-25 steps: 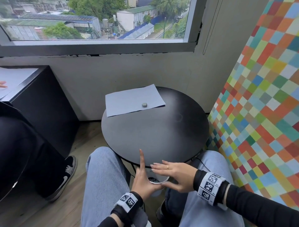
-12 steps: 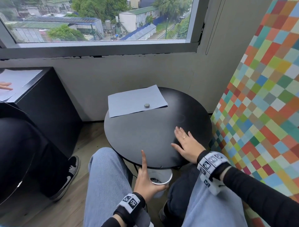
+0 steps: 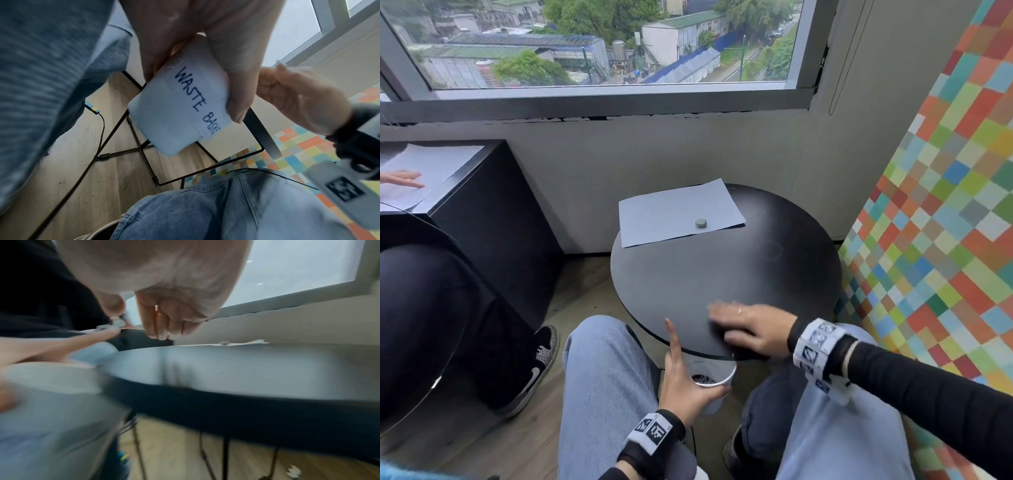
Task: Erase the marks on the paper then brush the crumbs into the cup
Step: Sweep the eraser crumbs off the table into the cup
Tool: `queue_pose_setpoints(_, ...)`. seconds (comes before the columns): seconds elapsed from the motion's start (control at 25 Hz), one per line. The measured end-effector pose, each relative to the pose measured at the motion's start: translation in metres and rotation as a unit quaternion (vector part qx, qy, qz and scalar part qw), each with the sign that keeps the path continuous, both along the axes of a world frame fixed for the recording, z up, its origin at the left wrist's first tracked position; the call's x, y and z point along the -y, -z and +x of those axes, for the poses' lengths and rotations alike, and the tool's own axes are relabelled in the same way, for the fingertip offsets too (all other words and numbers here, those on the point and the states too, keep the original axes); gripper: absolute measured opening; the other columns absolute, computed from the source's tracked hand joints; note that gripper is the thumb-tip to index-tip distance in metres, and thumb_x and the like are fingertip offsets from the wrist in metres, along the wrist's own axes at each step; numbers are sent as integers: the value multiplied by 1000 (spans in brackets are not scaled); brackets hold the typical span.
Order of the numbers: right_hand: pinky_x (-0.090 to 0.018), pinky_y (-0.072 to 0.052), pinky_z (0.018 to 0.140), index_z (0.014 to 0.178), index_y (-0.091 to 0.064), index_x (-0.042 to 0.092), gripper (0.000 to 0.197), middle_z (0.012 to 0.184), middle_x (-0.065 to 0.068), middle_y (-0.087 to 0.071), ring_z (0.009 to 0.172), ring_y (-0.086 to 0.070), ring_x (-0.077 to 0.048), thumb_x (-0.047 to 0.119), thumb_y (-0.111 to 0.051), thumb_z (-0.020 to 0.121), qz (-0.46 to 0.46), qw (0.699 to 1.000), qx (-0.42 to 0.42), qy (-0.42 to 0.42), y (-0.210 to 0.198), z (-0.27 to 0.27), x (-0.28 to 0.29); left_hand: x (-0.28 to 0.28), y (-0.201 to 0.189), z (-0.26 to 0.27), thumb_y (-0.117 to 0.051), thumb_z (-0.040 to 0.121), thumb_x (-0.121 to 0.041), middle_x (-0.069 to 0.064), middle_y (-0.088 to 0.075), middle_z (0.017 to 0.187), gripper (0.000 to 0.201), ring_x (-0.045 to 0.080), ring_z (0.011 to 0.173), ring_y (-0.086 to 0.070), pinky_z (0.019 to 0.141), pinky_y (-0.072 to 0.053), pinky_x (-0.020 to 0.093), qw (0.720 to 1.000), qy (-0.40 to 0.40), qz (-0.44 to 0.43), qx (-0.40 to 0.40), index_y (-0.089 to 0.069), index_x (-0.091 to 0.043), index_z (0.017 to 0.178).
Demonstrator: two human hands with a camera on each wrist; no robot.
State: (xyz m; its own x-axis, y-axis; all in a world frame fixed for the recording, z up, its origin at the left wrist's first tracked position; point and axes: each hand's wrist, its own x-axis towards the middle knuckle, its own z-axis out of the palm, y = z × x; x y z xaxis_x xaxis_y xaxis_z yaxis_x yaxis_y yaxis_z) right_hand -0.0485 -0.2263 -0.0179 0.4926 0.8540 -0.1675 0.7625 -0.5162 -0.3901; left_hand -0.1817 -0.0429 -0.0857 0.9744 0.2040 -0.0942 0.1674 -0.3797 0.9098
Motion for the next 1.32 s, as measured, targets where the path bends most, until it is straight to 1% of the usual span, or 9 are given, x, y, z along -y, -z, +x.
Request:
queue_pose_setpoints(0.12,-27,2,118,152,-11,9,64,160,-9,-4,148,-2,-16,43,-30,102,-98,980,59,162,3,29,-1,0,-2,-1,-94,50,-51,-6,-35,139,156,9,133,-39,105,-29,20,1000,9,3,-7,33,-55,140)
queue_pose_setpoints(0.32,-24,-3,118,149,-30,11,51,158,0,-18,146,-8,-8,34,-31,103,-23,993,-73,-93,7,-23,-28,-3,-1,2,-92,47,-59,2,-38,145,156,1,128,-36,106,-31,21,1000,0,-6,-7,31,-54,142)
queue_pose_setpoints(0.52,-40,-7,120,152,-17,8,71,160,-8,-6,146,-2,-11,55,-17,98,-51,997,32,49,2,8,-20,0,1,2,-94,47,-53,-4,-40,141,156,1,129,-41,111,-33,25,1000,-8,-18,13,28,-54,144)
queue_pose_setpoints(0.68,-28,-2,120,149,-29,8,56,158,-6,-18,147,-9,-13,40,-23,103,-33,989,-42,-139,4,-35,-9,-4,-1,4,-91,44,-62,-8,-37,137,155,0,128,-40,104,-32,19,1000,-9,-18,15,28,-55,143)
queue_pose_setpoints(0.92,-32,-3,121,151,-21,9,83,160,-6,-10,147,-4,-12,65,-4,92,-48,999,5,-7,9,-31,8,2,6,4,-92,43,-60,3,-48,140,156,13,132,-48,107,-36,26,1000,2,-14,12,25,-54,146)
queue_pose_setpoints(1.04,-21,-11,118,145,-39,9,51,155,-2,-27,144,-18,-8,37,-31,103,1,993,-110,-48,-1,-51,1,3,6,4,-91,42,-63,6,-48,139,156,19,130,-50,103,-38,26,1000,9,-1,3,26,-54,145)
queue_pose_setpoints(1.16,-29,-10,121,147,-35,10,76,156,-3,-24,145,-19,-11,63,-17,95,23,987,-54,152,-3,-27,9,4,2,3,-93,41,-57,-4,-43,143,158,8,132,-47,107,-37,23,1000,28,-5,4,27,-55,144)
queue_pose_setpoints(1.24,-25,2,119,152,-20,12,104,160,-3,-7,147,-4,-10,82,3,78,-44,992,-21,114,4,-38,14,5,0,1,-94,42,-56,-8,-39,144,158,6,135,-42,110,-36,25,999,41,-10,6,28,-55,143)
queue_pose_setpoints(1.32,-22,-4,119,150,-28,14,75,159,0,-15,146,-7,-6,64,-20,95,-45,995,-91,7,7,-58,13,5,-1,0,-93,43,-59,-5,-37,146,158,8,137,-42,112,-39,30,999,48,-7,1,29,-55,143)
